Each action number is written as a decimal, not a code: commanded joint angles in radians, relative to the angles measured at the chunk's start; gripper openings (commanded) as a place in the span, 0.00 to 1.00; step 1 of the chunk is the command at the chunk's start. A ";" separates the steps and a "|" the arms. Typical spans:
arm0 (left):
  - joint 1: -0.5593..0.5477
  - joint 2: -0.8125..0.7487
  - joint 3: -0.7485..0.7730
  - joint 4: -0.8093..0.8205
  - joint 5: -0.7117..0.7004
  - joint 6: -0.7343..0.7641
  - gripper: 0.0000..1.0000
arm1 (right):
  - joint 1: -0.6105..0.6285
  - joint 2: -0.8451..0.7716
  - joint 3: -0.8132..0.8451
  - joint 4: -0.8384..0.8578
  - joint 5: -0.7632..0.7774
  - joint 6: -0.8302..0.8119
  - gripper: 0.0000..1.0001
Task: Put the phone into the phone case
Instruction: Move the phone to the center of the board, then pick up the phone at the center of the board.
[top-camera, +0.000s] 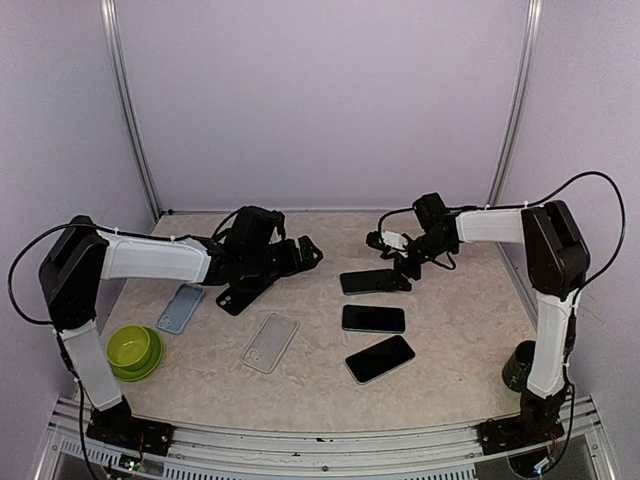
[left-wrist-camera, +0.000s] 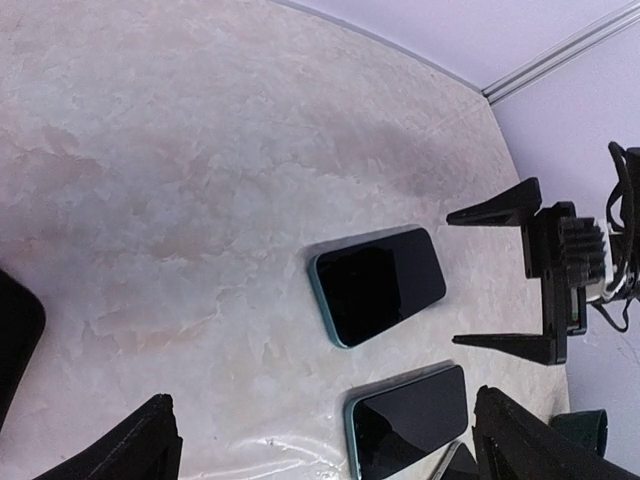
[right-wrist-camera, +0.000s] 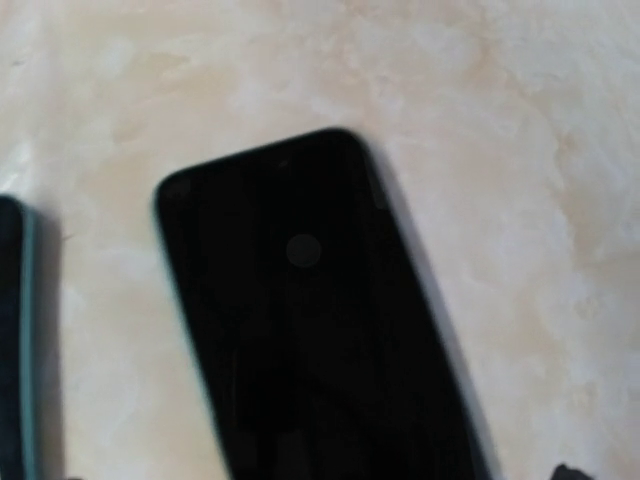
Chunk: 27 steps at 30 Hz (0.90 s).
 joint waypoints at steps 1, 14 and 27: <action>-0.014 -0.090 -0.066 -0.034 -0.054 0.021 0.99 | 0.011 0.058 0.072 -0.017 -0.025 -0.022 1.00; -0.032 -0.218 -0.156 -0.074 -0.058 0.026 0.99 | 0.011 0.217 0.254 -0.142 -0.109 -0.068 1.00; -0.032 -0.282 -0.189 -0.120 -0.084 0.023 0.99 | 0.011 0.308 0.355 -0.240 -0.120 -0.079 1.00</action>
